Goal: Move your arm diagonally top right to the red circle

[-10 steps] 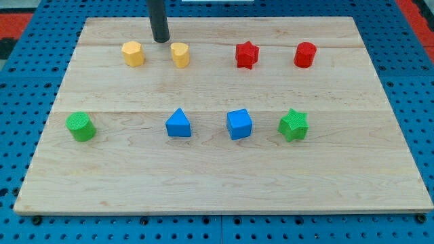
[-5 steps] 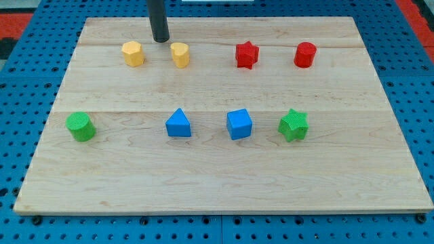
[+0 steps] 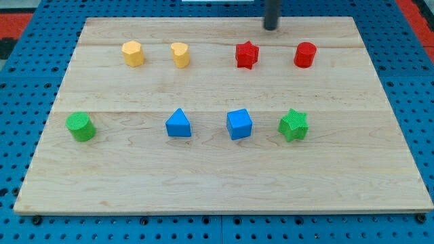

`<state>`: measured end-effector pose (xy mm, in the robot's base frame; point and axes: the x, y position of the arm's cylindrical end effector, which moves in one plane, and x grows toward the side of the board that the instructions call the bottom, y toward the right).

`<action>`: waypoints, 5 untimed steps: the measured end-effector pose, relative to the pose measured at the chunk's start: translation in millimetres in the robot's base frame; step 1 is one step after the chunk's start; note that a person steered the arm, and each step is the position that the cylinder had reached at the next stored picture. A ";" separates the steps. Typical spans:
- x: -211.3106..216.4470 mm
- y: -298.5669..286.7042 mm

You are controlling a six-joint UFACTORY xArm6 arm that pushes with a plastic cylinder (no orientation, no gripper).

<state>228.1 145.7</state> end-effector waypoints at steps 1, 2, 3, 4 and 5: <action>37.6 52.1; 90.8 56.6; 90.2 79.4; 83.5 122.5; 92.8 182.2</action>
